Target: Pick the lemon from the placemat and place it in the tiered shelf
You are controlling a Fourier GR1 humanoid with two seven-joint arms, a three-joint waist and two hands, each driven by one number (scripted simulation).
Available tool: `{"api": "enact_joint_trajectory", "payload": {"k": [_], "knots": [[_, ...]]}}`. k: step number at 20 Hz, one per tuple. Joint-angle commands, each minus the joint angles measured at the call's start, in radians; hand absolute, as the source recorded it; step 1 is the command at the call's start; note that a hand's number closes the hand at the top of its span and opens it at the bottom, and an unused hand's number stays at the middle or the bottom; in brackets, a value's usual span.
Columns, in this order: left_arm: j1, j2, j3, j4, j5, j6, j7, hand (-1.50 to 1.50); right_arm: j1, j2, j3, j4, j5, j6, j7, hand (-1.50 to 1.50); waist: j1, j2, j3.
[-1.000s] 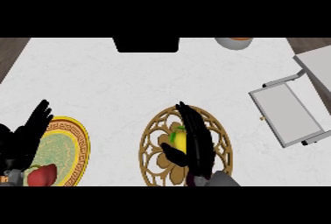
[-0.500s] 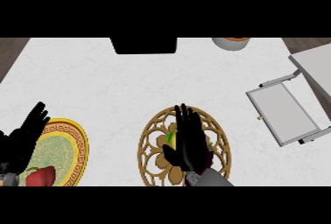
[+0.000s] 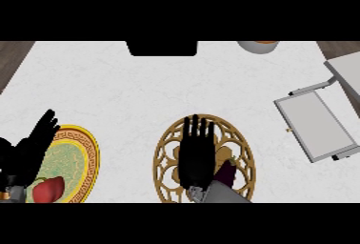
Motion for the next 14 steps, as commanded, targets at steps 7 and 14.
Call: {"api": "enact_joint_trajectory", "payload": {"k": [7,14], "knots": [[-0.019,0.014,0.042,0.017,0.01,-0.034,0.011,0.0,-0.024,0.013,-0.002,-0.072,-0.046,0.241,0.225,-1.5,0.0,0.008,0.003],[0.004,-0.024,0.032,0.003,-0.016,-0.023,0.0,0.0,-0.076,0.013,-0.074,0.026,-0.05,0.233,0.172,-1.5,0.013,0.011,0.003]]}}
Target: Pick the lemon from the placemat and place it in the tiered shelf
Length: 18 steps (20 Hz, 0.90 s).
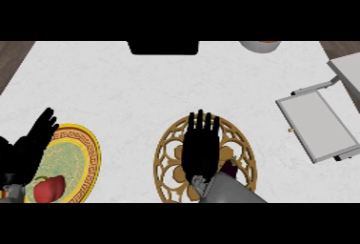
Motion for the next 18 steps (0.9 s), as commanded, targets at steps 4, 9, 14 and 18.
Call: {"api": "enact_joint_trajectory", "payload": {"k": [4,9,14,18], "knots": [[0.02,-0.016,0.029,-0.003,-0.013,-0.026,-0.025,0.0,0.024,0.011,-0.063,0.021,0.075,0.067,0.06,-1.5,-0.002,0.001,0.0],[0.056,-0.011,0.05,-0.056,-0.011,-0.047,0.001,0.0,0.052,0.025,-0.057,0.132,0.105,-0.046,0.01,-1.5,0.007,0.002,0.001],[0.033,-0.05,0.061,-0.004,-0.031,-0.065,-0.038,0.0,0.09,0.019,-0.12,0.104,0.131,-0.01,-0.043,-1.5,-0.001,0.002,0.0],[0.085,-0.063,0.031,-0.08,-0.078,-0.039,-0.015,0.0,-0.022,0.026,-0.139,0.189,0.041,-0.003,-0.004,1.5,0.011,0.002,0.001]]}}
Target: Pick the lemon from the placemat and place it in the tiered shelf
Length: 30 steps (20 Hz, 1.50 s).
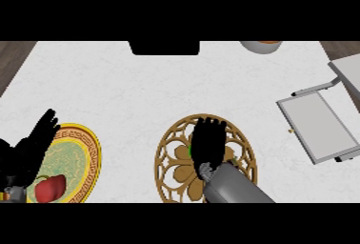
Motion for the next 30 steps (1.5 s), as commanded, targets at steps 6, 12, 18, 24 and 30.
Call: {"api": "enact_joint_trajectory", "payload": {"k": [6,12,18,24,30], "knots": [[-0.027,-0.031,0.032,-0.019,-0.016,-0.001,0.055,0.0,-0.004,0.002,0.002,0.15,0.052,-0.067,-0.041,1.5,-0.002,0.008,0.001],[-0.005,-0.049,0.034,-0.004,-0.057,-0.017,0.012,0.0,0.012,0.002,0.013,0.029,0.155,0.004,-0.024,1.5,-0.008,0.006,0.001],[-0.012,-0.054,0.077,0.051,-0.047,-0.061,-0.021,0.0,0.028,0.0,0.037,-0.193,0.217,0.072,-0.003,1.5,-0.013,0.004,0.0],[0.016,-0.042,0.085,0.014,-0.048,-0.029,-0.003,0.0,-0.011,-0.082,-0.471,-0.094,0.145,-0.179,0.173,1.5,-0.051,0.013,0.003],[0.007,-0.035,0.078,-0.016,-0.05,-0.043,0.014,0.0,-0.129,-0.058,-0.619,-0.166,0.207,-0.165,0.264,1.5,-0.017,0.002,0.001]]}}
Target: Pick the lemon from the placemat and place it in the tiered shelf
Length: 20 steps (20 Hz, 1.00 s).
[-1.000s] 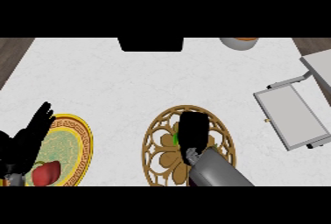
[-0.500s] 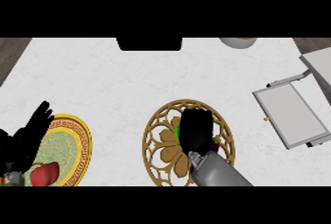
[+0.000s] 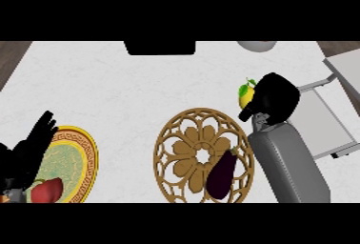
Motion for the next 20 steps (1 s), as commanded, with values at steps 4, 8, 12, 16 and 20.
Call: {"api": "enact_joint_trajectory", "payload": {"k": [4,8,12,16,20], "knots": [[0.025,-0.012,-0.014,-0.044,-0.01,0.003,0.016,0.0,-0.088,0.071,-0.102,-0.182,0.055,-0.028,0.266,1.5,0.01,-0.01,0.0],[-0.033,0.012,0.016,-0.003,0.006,-0.005,0.05,0.0,-0.145,0.073,-0.173,-0.299,0.116,-0.014,0.255,1.5,0.0,-0.006,-0.001],[0.002,-0.007,-0.002,-0.037,-0.008,0.0,0.047,0.0,-0.179,0.071,-0.182,-0.455,0.181,0.097,0.264,1.5,-0.004,-0.01,-0.001],[-0.038,0.006,0.017,-0.015,-0.008,-0.002,0.051,0.0,-0.31,0.074,-0.153,-0.482,0.238,0.218,0.33,1.5,0.007,-0.008,-0.002],[0.026,-0.016,0.0,0.004,-0.038,-0.014,-0.025,0.0,-0.344,0.074,-0.195,-0.475,0.33,0.229,0.277,1.5,0.014,-0.005,-0.002]]}}
